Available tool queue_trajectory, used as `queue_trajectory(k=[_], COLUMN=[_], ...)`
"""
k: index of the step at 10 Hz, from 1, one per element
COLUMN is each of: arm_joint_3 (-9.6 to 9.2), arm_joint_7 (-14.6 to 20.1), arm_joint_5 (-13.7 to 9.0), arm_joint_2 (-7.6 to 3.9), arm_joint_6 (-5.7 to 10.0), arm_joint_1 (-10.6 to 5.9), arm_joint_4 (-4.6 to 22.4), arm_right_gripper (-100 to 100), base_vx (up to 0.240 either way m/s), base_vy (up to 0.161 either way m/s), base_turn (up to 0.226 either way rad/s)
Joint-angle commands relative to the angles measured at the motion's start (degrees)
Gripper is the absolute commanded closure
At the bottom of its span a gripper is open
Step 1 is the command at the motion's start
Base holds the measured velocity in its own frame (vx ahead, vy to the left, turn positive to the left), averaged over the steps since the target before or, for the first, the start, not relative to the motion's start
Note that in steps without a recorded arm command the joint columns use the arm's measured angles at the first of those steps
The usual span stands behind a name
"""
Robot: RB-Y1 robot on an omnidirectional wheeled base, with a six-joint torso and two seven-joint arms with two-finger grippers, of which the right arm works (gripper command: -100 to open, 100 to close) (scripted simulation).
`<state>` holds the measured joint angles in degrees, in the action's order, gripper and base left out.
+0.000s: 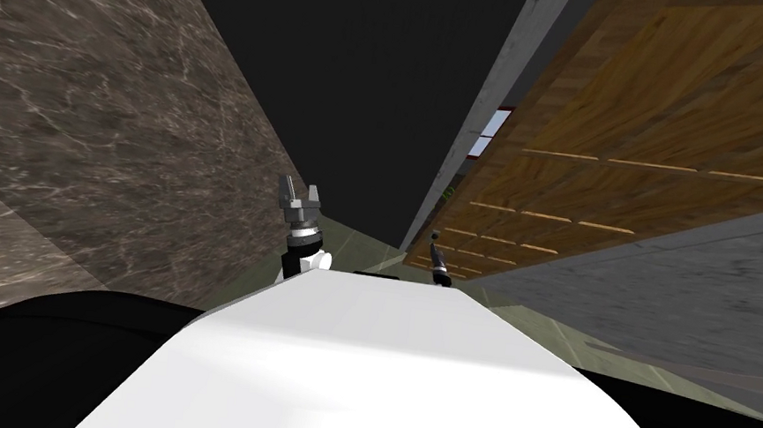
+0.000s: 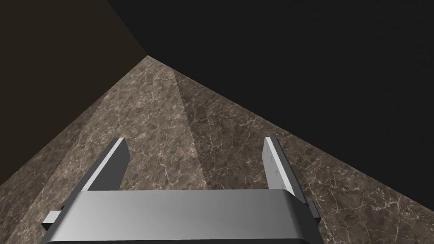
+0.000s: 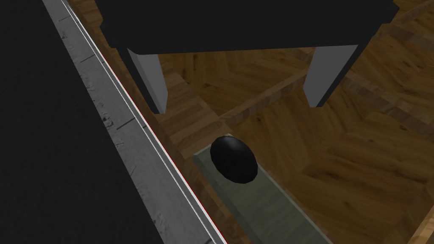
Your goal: Pull the door open
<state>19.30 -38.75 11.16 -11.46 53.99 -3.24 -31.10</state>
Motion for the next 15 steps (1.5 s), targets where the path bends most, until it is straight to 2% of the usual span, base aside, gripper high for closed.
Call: queue_trajectory(k=[1,4,5,9,10,15], arm_joint_3=[0.24,0.63,0.63,1.17,1.17,1.75], arm_joint_7=[-2.86,-7.40,-7.73,-14.47,-14.70,-22.67], arm_joint_5=[0.72,1.94,1.94,3.61,3.61,5.40], arm_joint_2=[-0.23,-0.59,-0.59,-1.09,-1.09,-1.62], arm_joint_6=[0.28,0.67,0.67,1.21,1.21,1.78], arm_joint_1=[0.12,0.42,0.42,0.82,0.82,1.26], arm_joint_4=[0.00,-0.15,-0.15,-0.35,-0.35,-0.57], arm_right_gripper=[-100,-100,-100,-100,-100,-100], base_vx=[-0.021,-0.031,-0.018,-0.025,-0.017,-0.021], base_vy=[0.007,0.006,0.003,0.004,0.005,0.006], base_turn=[0.001,0.000,0.000,0.000,-0.001,0.000])
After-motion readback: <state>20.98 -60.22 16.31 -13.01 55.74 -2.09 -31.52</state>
